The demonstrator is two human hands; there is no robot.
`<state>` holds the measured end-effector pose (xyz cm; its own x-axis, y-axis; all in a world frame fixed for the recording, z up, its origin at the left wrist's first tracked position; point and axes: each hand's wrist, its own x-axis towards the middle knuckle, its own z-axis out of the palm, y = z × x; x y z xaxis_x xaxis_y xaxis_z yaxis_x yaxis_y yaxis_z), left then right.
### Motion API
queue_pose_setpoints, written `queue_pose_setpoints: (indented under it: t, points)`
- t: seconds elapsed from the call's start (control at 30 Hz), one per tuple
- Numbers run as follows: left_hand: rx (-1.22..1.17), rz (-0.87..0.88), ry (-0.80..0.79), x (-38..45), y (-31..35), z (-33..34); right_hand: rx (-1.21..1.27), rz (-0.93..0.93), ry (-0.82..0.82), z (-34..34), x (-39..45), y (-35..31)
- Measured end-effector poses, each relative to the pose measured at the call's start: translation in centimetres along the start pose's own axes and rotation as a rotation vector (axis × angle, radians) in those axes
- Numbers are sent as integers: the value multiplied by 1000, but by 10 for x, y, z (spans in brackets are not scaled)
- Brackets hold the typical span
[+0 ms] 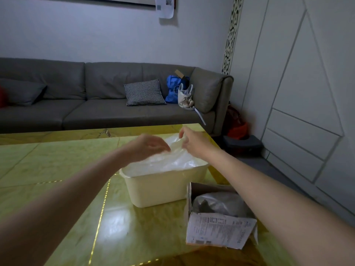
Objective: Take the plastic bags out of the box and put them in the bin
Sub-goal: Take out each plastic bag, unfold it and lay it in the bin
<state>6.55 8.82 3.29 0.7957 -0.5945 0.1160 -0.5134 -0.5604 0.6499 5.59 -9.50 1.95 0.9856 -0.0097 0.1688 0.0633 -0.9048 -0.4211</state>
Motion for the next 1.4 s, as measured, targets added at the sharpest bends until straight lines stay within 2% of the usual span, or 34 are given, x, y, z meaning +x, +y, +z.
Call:
queue_pose_setpoints:
  t: [0.03, 0.07, 0.13, 0.23, 0.3, 0.37, 0.4, 0.47, 0.53, 0.63, 0.73, 0.83, 0.9, 0.93, 1.07, 1.13, 1.17, 1.2, 1.27, 1.3, 1.4]
  points:
    - [11, -73, -225, 2, 3, 3, -49, -2, -77, 2, 2, 1]
    - [20, -141, -384, 3, 4, 4, -89, 0, -151, 2, 2, 0]
    - [36, -231, -523, 9, 1, 8, -164, 25, -267, 3, 3, 3]
    - [1, -323, -541, 17, -5, 11, -363, 47, -316, 0, 2, 4]
    - [-36, -398, -548, 23, -10, 11, -476, -3, -217, -2, 3, 2]
    - [89, -428, -594, 29, -14, 14, -406, -78, -172, -3, 7, -2]
    - [179, -428, -610, 31, -17, 16, -315, -94, -235, -2, 8, -4]
    - [322, -422, -638, 34, -22, 20, -166, -39, -471, 3, 10, -11]
    - [406, -417, -653, 34, -23, 24, -206, 24, -619, 12, 12, -13]
    - [433, -416, -601, 35, -24, 27, -349, 53, -639, 21, 16, -9]
    - [218, -542, -545, 43, -36, 27, -500, 62, -670, 24, 19, -7]
    - [118, -523, -505, 43, -42, 26, -549, 57, -653, 21, 20, -6]
    - [21, -435, -409, 36, -38, 20, -509, 34, -589, 16, 22, -8]
    - [23, -369, -312, 33, -31, 14, -464, 12, -529, 14, 24, -11]
    - [-70, 13, -7, 18, -12, -7, -372, -70, -254, 12, 31, -20]
    - [129, 103, 149, 20, -10, -14, -361, -103, -295, 16, 31, -22]
    - [336, 116, 118, 21, -11, -14, -351, -120, -370, 19, 30, -21]
    - [548, 83, 0, 22, -15, -11, -364, -140, -449, 22, 28, -20]
    - [827, -100, -312, 24, -25, 0, -471, -172, -582, 31, 28, -15]
    - [893, -170, -415, 24, -28, 6, -520, -164, -644, 34, 29, -12]
    - [843, -329, -575, 28, -40, 22, -609, -60, -787, 37, 35, 0]
